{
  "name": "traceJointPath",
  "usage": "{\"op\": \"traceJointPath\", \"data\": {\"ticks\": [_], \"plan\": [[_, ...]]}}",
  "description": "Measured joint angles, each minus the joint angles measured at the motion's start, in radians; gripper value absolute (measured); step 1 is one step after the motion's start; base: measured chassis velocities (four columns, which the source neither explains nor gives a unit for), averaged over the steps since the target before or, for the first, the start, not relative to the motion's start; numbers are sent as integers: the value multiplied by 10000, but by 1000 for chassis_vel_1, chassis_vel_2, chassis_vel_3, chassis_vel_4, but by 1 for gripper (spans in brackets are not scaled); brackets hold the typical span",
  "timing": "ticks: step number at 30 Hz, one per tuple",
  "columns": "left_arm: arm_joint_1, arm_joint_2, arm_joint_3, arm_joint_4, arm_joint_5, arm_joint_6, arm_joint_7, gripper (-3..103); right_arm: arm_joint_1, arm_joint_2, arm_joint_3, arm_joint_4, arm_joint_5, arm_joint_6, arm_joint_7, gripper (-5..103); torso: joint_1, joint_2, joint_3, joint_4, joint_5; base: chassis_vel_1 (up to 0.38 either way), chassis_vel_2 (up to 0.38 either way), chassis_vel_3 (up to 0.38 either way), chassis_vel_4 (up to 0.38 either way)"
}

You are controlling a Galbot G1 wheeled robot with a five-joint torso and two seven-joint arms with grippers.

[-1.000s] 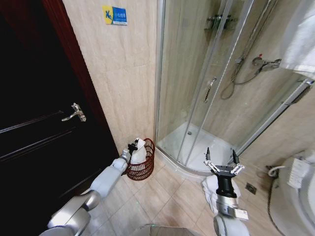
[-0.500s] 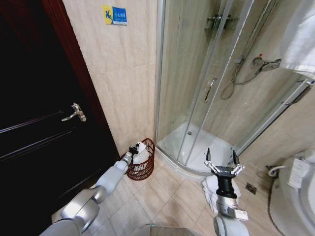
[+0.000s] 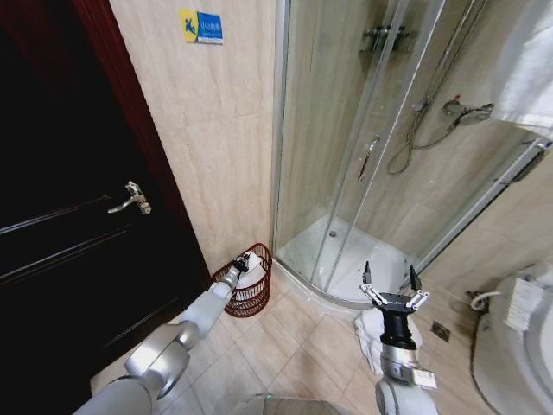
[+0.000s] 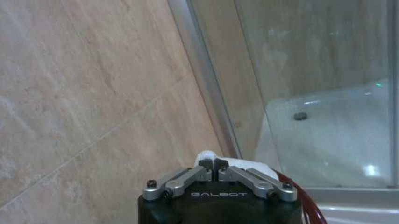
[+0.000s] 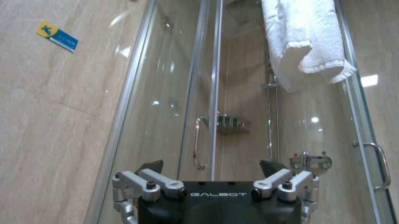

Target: Discard the used towel into the hamper.

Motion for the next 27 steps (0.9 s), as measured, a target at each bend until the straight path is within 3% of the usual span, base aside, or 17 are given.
{"op": "traceJointPath", "data": {"ticks": [7,8,10,11,13,16,17,21,27], "plan": [[-3,79,-25,112,127,40,93,0,-4,-17,-33,-4,174,-12,9,100,0,0,0,1,0,0,0,0,0],[-4,85,-38,113,128,42,93,5,4,-17,-46,-3,177,-15,8,100,0,0,0,1,-1,0,0,0,0],[-4,100,-46,100,129,42,92,5,12,-20,-53,1,180,-21,7,100,0,0,0,1,0,0,0,0,0],[0,124,-50,58,132,42,91,16,19,-38,-56,12,190,-26,4,100,0,0,0,1,0,0,0,0,0],[15,144,-53,7,133,44,90,16,21,-59,-57,32,209,-33,0,100,0,0,0,1,0,0,0,0,0],[81,201,-54,-123,162,95,88,31,23,-88,-49,95,246,-52,-6,100,0,0,0,1,0,0,0,0,0],[81,201,-54,-123,162,95,88,31,23,-88,-49,95,246,-52,-6,100,0,0,0,1,0,0,0,0,0],[159,221,-59,-249,167,113,82,53,-7,-89,-34,136,248,-55,-8,100,0,0,0,1,0,0,0,0,0],[199,228,-62,-319,166,117,72,70,-43,-65,-32,161,242,-54,-9,100,0,0,0,1,0,0,0,0,0]]}}
